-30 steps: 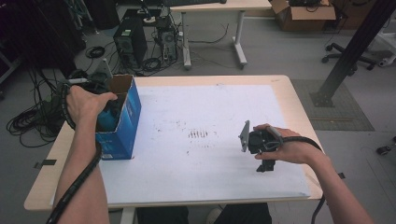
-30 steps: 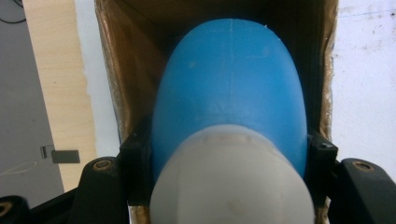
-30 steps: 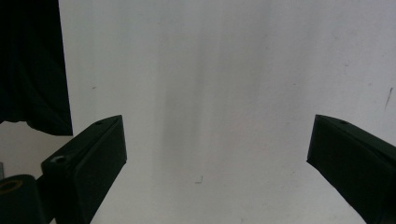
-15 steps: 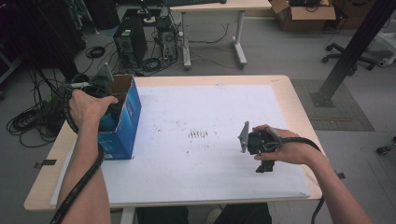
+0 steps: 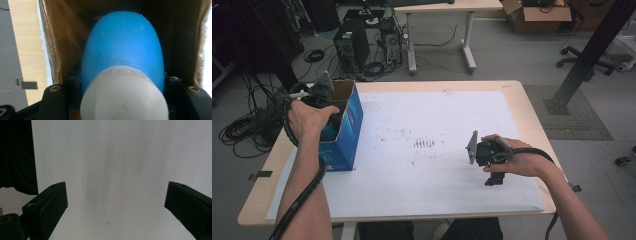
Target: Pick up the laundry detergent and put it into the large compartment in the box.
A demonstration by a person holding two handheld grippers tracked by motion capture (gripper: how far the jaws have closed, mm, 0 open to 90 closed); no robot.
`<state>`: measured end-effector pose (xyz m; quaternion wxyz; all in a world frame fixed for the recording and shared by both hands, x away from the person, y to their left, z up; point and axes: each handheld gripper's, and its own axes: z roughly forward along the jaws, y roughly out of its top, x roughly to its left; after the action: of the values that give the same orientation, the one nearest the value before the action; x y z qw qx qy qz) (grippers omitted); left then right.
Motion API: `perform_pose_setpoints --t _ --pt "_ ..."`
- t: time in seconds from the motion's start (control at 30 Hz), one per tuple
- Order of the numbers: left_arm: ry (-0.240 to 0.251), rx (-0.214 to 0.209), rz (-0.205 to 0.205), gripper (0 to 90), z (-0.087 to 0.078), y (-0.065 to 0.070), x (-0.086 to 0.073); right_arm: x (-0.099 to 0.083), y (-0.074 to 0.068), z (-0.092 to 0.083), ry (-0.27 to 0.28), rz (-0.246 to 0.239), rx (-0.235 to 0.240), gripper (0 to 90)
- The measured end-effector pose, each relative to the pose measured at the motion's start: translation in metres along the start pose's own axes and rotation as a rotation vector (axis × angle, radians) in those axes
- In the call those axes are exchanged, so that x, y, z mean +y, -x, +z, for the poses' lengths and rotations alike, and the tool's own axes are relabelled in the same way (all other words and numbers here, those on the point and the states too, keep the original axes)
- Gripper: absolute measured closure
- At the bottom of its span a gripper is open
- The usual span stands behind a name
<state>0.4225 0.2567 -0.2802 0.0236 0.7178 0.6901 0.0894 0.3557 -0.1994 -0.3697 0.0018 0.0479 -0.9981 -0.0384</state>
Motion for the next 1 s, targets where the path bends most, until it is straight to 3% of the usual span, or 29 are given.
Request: perform_pose_setpoints --t 0.47,1.0 --pt "0.034 -0.011 -0.009 37.8 0.0035 -0.0029 -0.0014 0.0024 -0.0004 0.0038 0.000 -0.003 0.006 4.4" --pt "0.028 -0.004 -0.014 37.5 0.0039 -0.0014 0.0010 0.0017 -0.0013 0.0040 0.001 0.002 0.009 4.4"
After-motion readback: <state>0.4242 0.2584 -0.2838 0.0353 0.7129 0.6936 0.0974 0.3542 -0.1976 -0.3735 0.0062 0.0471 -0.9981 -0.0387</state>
